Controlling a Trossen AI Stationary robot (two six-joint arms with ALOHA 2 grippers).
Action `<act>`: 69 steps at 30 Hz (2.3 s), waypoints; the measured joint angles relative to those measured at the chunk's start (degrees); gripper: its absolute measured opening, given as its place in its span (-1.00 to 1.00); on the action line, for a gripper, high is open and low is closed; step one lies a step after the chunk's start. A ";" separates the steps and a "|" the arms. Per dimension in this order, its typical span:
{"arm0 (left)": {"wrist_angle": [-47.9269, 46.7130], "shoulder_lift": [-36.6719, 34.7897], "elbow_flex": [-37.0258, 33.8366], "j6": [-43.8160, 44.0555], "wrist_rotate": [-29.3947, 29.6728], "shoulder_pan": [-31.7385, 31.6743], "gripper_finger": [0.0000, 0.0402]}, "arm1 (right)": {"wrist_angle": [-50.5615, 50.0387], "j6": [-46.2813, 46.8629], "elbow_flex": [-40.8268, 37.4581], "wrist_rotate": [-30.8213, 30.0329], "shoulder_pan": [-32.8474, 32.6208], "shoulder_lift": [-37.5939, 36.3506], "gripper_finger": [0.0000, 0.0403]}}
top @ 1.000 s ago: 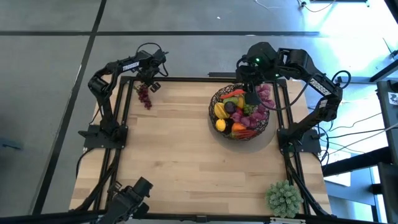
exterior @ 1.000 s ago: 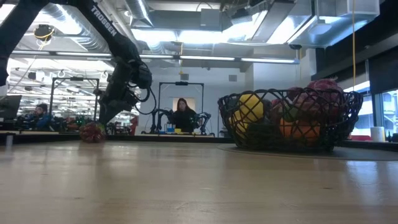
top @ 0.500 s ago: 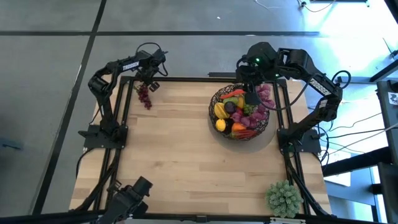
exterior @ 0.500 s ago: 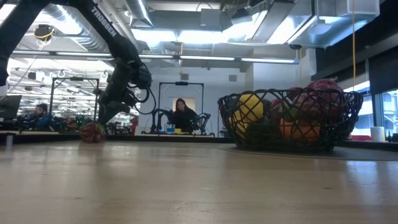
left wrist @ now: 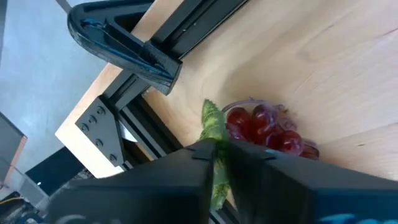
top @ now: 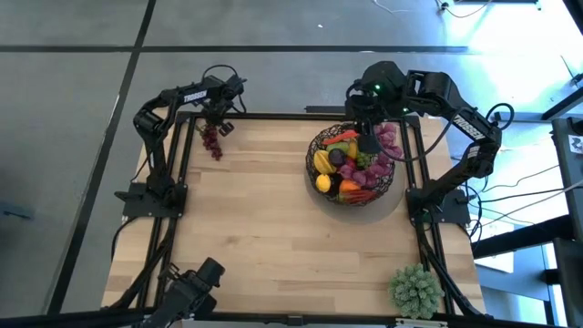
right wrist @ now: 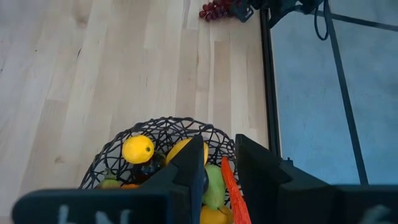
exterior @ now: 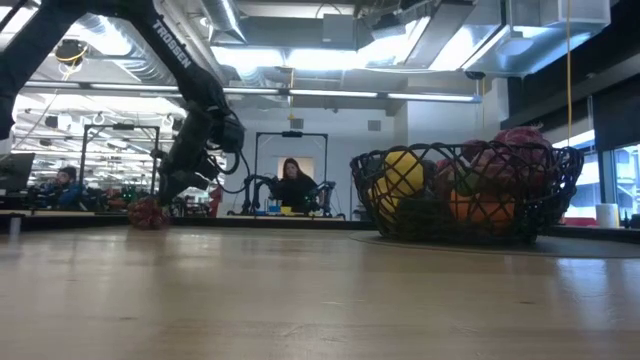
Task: Build produce basket
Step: Put the purple grapes into the black wire basket
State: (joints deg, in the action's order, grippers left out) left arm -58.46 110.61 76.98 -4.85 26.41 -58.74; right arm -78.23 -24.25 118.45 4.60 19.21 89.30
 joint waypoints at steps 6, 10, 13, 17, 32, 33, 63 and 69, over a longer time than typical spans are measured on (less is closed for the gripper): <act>-0.05 0.00 -0.01 -1.37 -0.12 0.18 -0.99 | 0.24 -0.02 0.00 0.00 0.01 0.00 -0.57; -0.87 -0.96 0.01 -1.90 -0.96 1.45 -1.00 | 0.15 0.03 0.00 -0.02 -0.01 -0.17 -0.57; -0.87 -3.56 0.31 -3.04 -0.89 3.47 -1.00 | -0.12 0.13 0.02 -0.35 -0.01 -0.72 -0.57; -1.10 -8.60 1.67 -4.75 -1.03 6.98 -1.00 | -0.12 0.19 0.00 -1.33 -0.01 -1.58 -0.57; -11.12 -18.80 21.66 -4.95 6.01 26.05 -1.00 | -2.44 5.32 0.00 -4.25 0.01 -6.50 -0.57; -11.46 -18.80 23.87 -5.28 6.49 27.24 -1.00 | -3.00 6.08 0.00 -4.33 0.00 -6.91 -0.57; 15.76 2.88 57.98 -22.78 -16.69 45.10 -1.00 | -3.35 10.73 0.02 -5.56 0.01 -11.73 -0.57; 22.43 8.39 57.98 -22.72 -24.24 44.87 -1.00 | -3.59 11.89 0.02 -5.53 0.01 -11.89 -0.57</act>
State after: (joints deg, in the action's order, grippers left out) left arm -36.03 118.99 134.96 -27.57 2.17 -13.87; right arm -81.82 -12.36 118.48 -0.93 19.22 77.41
